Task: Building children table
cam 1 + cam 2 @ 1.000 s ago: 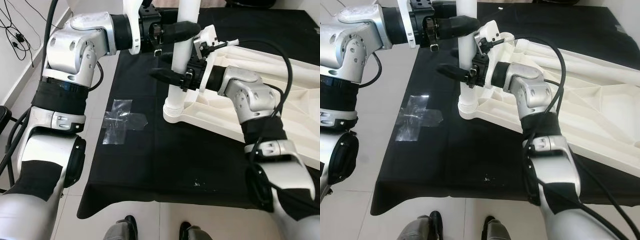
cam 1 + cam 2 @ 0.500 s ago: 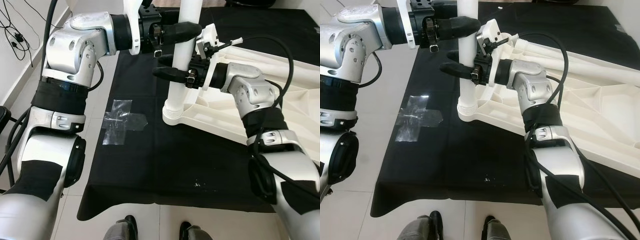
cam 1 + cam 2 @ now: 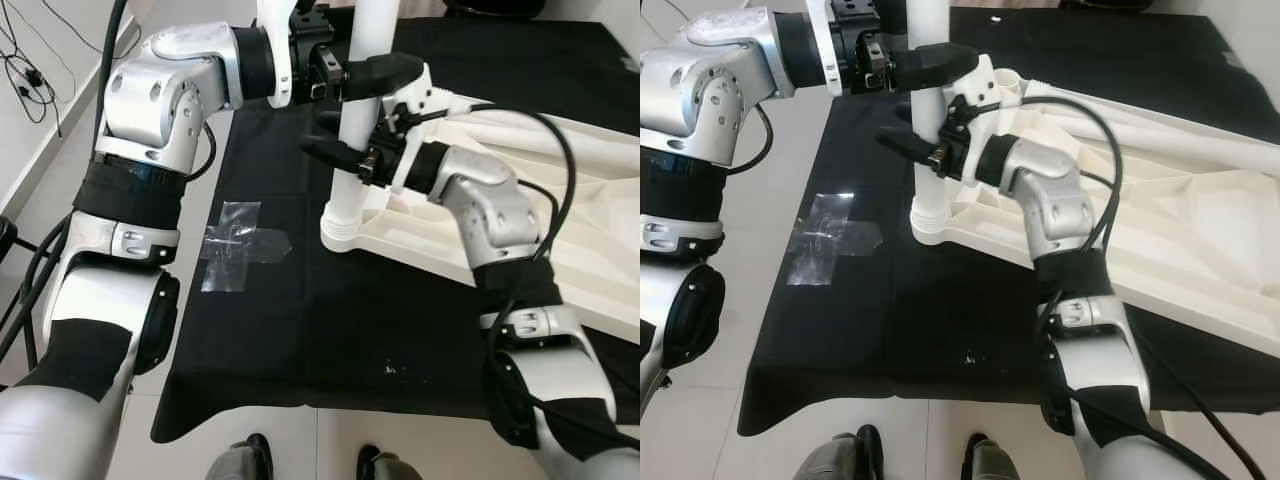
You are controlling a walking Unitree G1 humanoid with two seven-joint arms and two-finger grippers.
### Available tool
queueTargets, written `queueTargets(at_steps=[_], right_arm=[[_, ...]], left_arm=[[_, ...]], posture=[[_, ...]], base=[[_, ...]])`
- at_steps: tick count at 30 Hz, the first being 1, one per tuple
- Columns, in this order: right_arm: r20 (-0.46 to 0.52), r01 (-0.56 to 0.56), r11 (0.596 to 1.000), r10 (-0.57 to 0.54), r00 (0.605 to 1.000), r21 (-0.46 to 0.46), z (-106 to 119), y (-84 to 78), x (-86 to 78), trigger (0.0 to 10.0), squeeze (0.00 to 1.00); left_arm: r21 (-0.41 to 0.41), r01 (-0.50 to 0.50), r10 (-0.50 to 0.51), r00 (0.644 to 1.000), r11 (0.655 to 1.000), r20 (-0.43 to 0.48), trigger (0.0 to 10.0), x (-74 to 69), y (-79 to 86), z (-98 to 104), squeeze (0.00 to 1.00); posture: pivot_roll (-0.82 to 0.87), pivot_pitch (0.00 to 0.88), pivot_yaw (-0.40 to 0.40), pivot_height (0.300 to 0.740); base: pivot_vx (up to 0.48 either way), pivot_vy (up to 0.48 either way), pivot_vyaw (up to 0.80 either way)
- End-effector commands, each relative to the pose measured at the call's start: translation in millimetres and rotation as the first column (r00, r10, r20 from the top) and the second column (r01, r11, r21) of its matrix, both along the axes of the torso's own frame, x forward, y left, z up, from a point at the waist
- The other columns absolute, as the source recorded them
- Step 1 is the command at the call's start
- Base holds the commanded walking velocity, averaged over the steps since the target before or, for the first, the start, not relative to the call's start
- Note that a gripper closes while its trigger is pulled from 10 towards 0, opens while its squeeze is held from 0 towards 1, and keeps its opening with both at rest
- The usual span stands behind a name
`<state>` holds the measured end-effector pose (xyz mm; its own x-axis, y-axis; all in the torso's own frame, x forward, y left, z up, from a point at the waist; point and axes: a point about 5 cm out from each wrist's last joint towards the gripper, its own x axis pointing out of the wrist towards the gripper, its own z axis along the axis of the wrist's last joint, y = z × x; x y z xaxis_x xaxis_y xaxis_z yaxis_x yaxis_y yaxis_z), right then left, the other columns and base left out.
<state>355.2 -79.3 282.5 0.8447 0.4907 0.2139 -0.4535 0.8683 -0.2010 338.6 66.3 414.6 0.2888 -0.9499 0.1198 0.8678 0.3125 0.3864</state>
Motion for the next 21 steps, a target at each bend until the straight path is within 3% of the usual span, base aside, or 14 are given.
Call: queueTargets(at_steps=[1, 4, 7, 12, 16, 21], right_arm=[[-0.209, 0.259, 0.958, -0.280, 0.937, -0.125, -63, -20.2, -1.3, 0.0, 0.00], [-0.218, 0.287, 0.952, -0.304, 0.927, -0.108, -65, -20.7, -3.9, 0.0, 0.00], [-0.193, 0.258, 0.962, -0.270, 0.943, -0.086, -55, -22.0, 3.0, 0.0, 0.00], [-0.183, 0.263, 0.962, -0.271, 0.945, -0.069, -48, -27.0, 7.7, 0.0, 0.00], [-0.187, 0.299, 0.952, -0.305, 0.934, -0.062, -47, -24.6, 1.8, 0.0, 0.00], [-0.185, 0.346, 0.937, -0.350, 0.918, -0.055, -46, -22.6, -2.3, 0.0, 0.00]], left_arm=[[0.015, 0.015, -0.015, 1.000, 1.000, 0.005, 10.0, -2.2, -1.2, 1, 0.00], [0.023, 0.019, -0.019, 1.000, 1.000, 0.000, 10.0, -2.4, -1.2, 0, 0.00], [0.034, 0.023, -0.023, 1.000, 0.999, 0.007, 10.0, -3.5, -0.9, -3, 0.00], [0.014, -0.025, 0.024, 0.999, 1.000, 0.022, 10.0, -3.0, 10.3, 2, 0.00], [-0.005, -0.055, 0.055, 0.998, 0.998, 0.032, 10.0, -6.9, 21.3, 4, 0.00], [-0.059, -0.089, 0.093, 0.994, 0.994, 0.063, 10.0, -25.6, 44.0, 20, 0.00]], posture=[[0.00, 0.254, 0.009, 0.740], [0.00, 0.251, 0.011, 0.740], [-0.01, 0.236, 0.005, 0.740], [0.00, 0.243, -0.005, 0.740], [0.00, 0.242, -0.003, 0.740], [0.01, 0.245, -0.005, 0.740]], base=[[0.000, 0.000, 0.00], [0.000, 0.000, 0.00], [0.000, 0.000, 0.00], [0.000, 0.000, 0.00], [0.000, 0.000, 0.00], [0.000, 0.000, 0.00]])
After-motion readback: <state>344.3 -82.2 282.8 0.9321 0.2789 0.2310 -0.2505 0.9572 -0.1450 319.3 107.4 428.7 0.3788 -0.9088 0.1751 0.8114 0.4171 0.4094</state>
